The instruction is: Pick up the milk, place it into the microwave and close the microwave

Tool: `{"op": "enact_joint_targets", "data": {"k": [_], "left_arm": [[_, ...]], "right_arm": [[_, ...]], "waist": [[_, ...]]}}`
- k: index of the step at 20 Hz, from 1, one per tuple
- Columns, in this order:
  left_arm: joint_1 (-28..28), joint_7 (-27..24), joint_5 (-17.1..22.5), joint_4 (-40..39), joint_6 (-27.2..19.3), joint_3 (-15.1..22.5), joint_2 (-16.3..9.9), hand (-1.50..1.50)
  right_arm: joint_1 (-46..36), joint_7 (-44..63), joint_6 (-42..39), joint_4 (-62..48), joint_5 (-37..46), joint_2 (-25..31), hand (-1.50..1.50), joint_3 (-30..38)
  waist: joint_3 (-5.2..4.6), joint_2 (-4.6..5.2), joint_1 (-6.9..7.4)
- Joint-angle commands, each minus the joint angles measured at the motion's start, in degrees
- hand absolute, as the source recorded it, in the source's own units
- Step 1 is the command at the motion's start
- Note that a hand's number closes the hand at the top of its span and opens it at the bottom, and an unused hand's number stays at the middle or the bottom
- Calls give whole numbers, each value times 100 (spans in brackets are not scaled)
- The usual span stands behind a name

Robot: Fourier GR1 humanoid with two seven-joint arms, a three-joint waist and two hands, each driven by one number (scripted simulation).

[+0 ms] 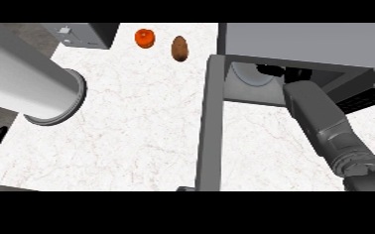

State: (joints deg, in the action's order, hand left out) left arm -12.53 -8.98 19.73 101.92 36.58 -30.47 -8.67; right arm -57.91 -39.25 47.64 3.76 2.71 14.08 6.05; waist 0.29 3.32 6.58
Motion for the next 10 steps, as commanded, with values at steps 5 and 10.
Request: {"op": "enact_joint_targets", "data": {"k": [5,10], "left_arm": [[164,40,-99,-144,-30,102,-6,-150],[361,64,-133,-291,-90,99,-78,-150]], "right_arm": [[8,79,-6,-255,338,-1,-150,-302],[-289,267,226,-178,378,60,-150,-323]], "waist": [[3,22,111],[-1,18,128]]}}
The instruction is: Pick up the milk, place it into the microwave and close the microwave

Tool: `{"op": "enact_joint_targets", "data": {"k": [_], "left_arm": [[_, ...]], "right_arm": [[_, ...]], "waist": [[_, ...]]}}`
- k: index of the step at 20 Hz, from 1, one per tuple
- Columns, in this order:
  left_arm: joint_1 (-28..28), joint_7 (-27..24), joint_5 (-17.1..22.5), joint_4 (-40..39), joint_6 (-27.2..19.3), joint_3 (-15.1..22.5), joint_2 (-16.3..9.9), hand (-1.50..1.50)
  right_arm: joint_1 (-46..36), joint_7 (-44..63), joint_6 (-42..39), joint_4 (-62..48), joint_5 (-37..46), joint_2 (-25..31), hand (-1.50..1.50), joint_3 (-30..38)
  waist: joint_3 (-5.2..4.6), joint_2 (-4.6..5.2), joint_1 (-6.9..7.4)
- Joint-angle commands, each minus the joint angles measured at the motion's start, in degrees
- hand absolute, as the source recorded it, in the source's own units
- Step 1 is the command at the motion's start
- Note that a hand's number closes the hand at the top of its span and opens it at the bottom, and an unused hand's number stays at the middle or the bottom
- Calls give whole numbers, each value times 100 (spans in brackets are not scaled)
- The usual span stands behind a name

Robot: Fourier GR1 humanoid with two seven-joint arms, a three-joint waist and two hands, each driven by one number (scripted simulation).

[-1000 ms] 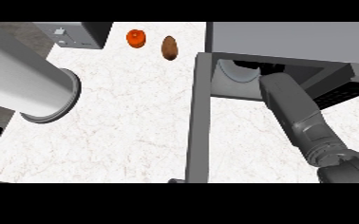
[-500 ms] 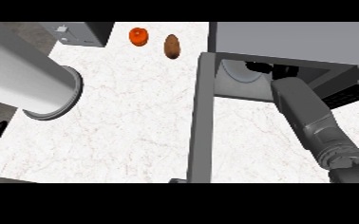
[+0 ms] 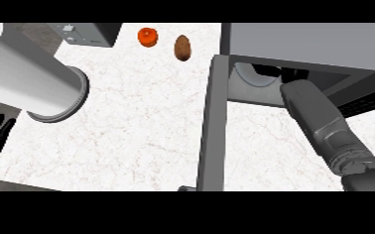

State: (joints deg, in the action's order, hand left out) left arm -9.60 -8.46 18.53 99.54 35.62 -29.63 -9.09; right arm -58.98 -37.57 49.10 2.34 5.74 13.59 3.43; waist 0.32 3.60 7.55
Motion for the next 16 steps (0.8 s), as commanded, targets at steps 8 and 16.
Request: {"op": "enact_joint_targets", "data": {"k": [8,16], "left_arm": [[311,-127,-251,-274,-52,93,-50,-150],[273,-397,-387,-437,-3,85,2,-150]], "right_arm": [[-104,27,325,50,149,-302,-150,-104],[-233,167,165,17,226,-375,-150,-155]], "waist": [[-3,13,9],[-12,-41,-42]]}}
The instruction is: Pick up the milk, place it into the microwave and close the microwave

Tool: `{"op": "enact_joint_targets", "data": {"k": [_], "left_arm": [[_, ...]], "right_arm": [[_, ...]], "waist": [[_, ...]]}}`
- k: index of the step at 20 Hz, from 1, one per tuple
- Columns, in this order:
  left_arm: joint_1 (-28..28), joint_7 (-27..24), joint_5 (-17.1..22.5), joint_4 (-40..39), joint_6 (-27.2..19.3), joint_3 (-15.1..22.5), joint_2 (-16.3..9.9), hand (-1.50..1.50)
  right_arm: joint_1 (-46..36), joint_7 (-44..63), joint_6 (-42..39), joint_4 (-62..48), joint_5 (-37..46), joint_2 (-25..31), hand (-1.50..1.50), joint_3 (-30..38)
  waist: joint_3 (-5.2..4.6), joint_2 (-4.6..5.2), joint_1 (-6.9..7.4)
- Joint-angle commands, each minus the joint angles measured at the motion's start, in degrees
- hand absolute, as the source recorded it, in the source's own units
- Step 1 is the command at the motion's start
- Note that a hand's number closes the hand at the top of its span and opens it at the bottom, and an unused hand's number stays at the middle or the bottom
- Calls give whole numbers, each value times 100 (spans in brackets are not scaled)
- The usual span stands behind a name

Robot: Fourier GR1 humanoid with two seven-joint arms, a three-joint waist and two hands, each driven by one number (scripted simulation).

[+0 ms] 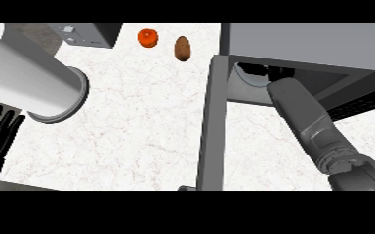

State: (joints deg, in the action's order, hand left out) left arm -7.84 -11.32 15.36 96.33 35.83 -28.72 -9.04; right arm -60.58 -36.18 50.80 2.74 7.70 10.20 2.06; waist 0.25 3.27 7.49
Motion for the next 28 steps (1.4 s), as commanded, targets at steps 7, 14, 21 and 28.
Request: {"op": "enact_joint_targets", "data": {"k": [7,14,21,28], "left_arm": [[-115,-89,-25,31,-26,-22,88,-150],[-313,-352,-187,72,-17,21,275,-150],[-520,-152,-18,460,10,4,284,-150],[-969,-414,-322,607,166,110,462,-150]], "right_arm": [[195,-215,-248,78,9,-122,-150,24],[382,-440,-592,270,-200,-40,-150,270],[720,-999,-1289,535,-486,-330,-150,555],[1327,-1628,-2061,747,-746,-529,-150,787]], "waist": [[2,-71,-122],[-3,-135,-286],[-5,-210,-410],[-14,-265,-551]]}}
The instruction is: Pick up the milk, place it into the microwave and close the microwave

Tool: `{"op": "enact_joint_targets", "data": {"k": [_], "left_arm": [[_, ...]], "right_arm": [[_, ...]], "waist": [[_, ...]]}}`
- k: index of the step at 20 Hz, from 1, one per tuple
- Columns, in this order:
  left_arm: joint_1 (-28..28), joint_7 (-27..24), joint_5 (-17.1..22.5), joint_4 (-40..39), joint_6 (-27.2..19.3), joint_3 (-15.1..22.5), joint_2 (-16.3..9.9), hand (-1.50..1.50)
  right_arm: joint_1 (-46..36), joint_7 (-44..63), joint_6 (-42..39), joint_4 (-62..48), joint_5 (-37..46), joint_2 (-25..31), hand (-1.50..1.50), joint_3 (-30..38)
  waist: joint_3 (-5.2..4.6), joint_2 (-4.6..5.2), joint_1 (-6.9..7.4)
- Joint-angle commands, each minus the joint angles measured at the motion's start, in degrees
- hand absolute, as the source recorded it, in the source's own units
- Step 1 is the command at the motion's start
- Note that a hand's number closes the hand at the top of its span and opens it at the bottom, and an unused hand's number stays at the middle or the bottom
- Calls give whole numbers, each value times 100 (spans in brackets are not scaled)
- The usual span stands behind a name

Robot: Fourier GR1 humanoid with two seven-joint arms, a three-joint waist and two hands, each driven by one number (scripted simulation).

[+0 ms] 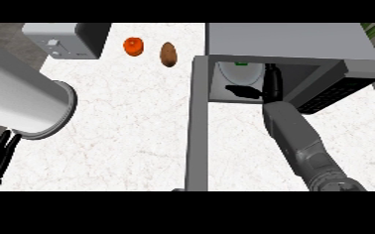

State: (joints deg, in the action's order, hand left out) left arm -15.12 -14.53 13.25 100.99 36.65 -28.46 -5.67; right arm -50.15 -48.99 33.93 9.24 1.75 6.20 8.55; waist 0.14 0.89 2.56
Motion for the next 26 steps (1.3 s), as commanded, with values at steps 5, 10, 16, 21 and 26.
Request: {"op": "enact_joint_targets", "data": {"k": [5,10,16,21,26], "left_arm": [[-507,64,-37,454,401,502,359,-150],[-195,430,548,177,781,517,-74,-150],[-557,191,-5,586,953,1048,340,-150],[-194,611,-493,722,757,1666,536,-150],[-230,704,-745,1037,728,1993,562,150]], "right_arm": [[723,-569,-961,395,-272,-351,-150,145],[1173,-730,-1955,677,-391,-610,-150,-63],[2298,-1086,-2523,1531,-783,-618,-150,-518],[3026,-363,-2255,2830,-957,-620,-150,-1208],[4403,-253,-2915,4453,-1122,-389,-150,-1310]], "waist": [[-9,-86,-189],[-12,-109,-280],[-18,-149,-334],[-25,-165,-411],[-24,-154,-443]]}}
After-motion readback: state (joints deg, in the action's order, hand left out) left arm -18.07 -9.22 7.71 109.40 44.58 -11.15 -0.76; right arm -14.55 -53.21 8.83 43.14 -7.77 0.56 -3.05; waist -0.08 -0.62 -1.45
